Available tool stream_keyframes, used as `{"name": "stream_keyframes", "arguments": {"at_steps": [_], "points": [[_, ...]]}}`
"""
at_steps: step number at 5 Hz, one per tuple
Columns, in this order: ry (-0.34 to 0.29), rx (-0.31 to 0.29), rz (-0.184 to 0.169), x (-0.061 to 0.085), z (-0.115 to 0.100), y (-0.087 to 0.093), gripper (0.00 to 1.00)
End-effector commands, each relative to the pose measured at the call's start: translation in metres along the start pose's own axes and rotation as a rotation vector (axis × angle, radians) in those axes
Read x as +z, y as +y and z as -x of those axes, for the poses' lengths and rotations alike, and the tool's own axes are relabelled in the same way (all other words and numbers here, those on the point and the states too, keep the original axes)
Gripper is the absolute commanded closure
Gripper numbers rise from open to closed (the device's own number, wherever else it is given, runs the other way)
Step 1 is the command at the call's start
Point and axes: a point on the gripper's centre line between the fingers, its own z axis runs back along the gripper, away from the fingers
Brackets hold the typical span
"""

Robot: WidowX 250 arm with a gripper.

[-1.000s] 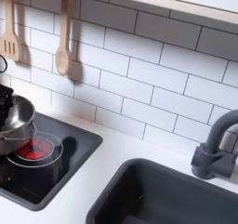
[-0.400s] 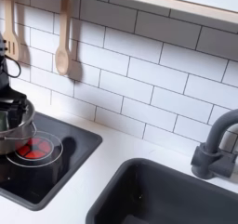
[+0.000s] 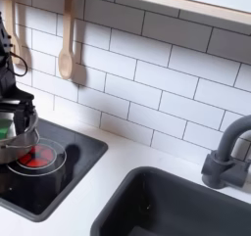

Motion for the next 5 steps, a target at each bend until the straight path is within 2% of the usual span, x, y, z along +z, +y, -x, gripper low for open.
{"name": "stream_keyframes", "arguments": {"at_steps": [1,3,4,5], "points": [[-0.028,-0.037,0.02,0.016,-0.003,-0.008,0.0],[-0.061,-0.075,0.041,0.035,0.003,-0.023,0.0],[-0.079,-0.119,0.047,0.042,0.009,-0.037,0.0],[-0.074,-0.18,0.045,0.041,0.025,-0.052,0.0]]}}
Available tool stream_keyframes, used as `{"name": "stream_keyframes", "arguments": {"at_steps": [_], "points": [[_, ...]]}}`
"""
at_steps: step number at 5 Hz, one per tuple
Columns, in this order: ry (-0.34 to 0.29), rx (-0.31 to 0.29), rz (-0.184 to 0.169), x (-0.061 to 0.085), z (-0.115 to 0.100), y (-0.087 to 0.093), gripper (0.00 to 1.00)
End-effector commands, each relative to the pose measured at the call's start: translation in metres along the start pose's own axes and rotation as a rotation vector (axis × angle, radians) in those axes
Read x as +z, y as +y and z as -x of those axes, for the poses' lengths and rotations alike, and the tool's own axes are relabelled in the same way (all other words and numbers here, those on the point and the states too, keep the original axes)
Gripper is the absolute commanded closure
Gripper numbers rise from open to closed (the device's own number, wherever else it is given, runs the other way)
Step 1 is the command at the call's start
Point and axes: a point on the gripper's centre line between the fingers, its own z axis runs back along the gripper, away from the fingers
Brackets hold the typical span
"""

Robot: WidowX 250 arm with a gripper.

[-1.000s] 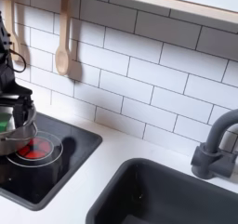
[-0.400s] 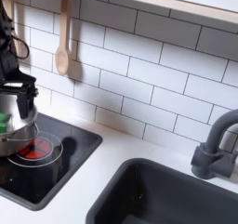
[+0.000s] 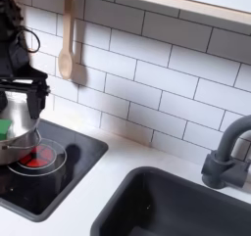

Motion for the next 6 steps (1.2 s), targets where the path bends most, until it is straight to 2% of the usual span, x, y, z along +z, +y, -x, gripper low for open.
{"name": "stream_keyframes", "arguments": {"at_steps": [1,2,4,6], "points": [[0.027,-0.098,0.018,-0.007,0.026,-0.03,0.0],[0.018,-0.129,0.013,-0.005,0.04,-0.037,0.0],[0.02,-0.172,0.009,-0.01,0.065,-0.04,0.0],[0.011,-0.2,0.016,-0.004,0.097,-0.042,0.0]]}}
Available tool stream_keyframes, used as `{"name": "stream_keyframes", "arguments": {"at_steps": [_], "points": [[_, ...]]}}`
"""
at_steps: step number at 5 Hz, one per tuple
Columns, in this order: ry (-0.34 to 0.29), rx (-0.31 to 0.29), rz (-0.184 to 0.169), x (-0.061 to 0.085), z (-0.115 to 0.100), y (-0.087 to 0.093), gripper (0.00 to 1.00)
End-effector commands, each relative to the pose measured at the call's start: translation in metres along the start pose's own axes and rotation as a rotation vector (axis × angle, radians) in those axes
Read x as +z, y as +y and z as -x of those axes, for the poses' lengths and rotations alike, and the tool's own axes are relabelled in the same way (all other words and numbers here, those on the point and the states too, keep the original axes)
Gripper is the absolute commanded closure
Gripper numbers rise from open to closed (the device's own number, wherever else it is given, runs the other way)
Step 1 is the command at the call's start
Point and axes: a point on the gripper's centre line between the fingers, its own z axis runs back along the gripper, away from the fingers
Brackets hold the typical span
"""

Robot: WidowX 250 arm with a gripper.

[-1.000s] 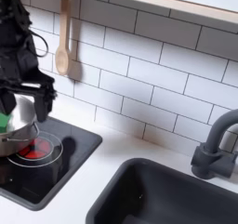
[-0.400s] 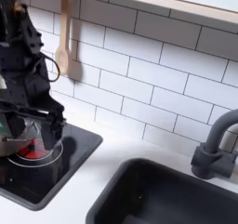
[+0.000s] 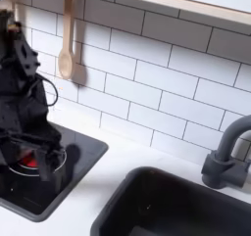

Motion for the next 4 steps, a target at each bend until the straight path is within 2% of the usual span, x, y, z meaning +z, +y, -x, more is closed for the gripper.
{"name": "stream_keyframes", "arguments": {"at_steps": [1,2,3,4], "points": [[-0.023,-0.019,0.01,0.007,0.034,-0.003,0.0],[-0.029,-0.047,0.05,0.008,0.051,-0.01,0.0],[-0.044,-0.065,0.037,0.011,0.063,-0.011,0.0],[-0.046,-0.067,0.049,0.011,0.068,-0.013,0.0]]}}
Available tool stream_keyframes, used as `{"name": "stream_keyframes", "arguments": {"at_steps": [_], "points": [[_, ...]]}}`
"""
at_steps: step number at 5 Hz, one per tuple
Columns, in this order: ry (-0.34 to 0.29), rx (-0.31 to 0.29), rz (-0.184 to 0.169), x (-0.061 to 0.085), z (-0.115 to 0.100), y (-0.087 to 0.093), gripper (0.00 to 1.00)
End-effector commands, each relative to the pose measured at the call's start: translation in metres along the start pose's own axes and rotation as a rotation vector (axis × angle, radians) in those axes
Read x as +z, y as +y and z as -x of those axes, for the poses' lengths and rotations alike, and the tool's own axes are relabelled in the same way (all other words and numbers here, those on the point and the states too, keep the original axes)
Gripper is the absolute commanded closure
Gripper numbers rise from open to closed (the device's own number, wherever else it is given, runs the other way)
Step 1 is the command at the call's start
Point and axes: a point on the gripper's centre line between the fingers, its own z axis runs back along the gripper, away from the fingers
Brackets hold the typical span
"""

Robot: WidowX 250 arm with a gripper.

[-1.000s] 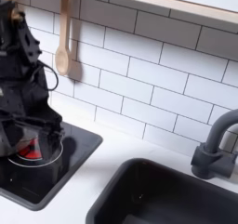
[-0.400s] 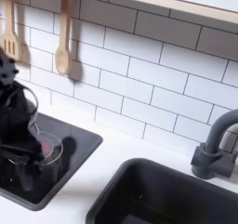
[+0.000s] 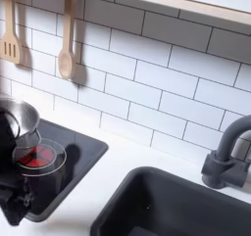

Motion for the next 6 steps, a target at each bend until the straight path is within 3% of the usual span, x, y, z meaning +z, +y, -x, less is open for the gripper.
{"name": "stream_keyframes", "arguments": {"at_steps": [1,2,6], "points": [[-0.007,-0.002,-0.025,-0.0001,0.0054,0.0,0.0],[-0.02,0.029,-0.086,0.0032,0.0044,0.0044,0.0],[-0.021,0.025,-0.079,0.0034,0.0044,0.0026,0.0]]}}
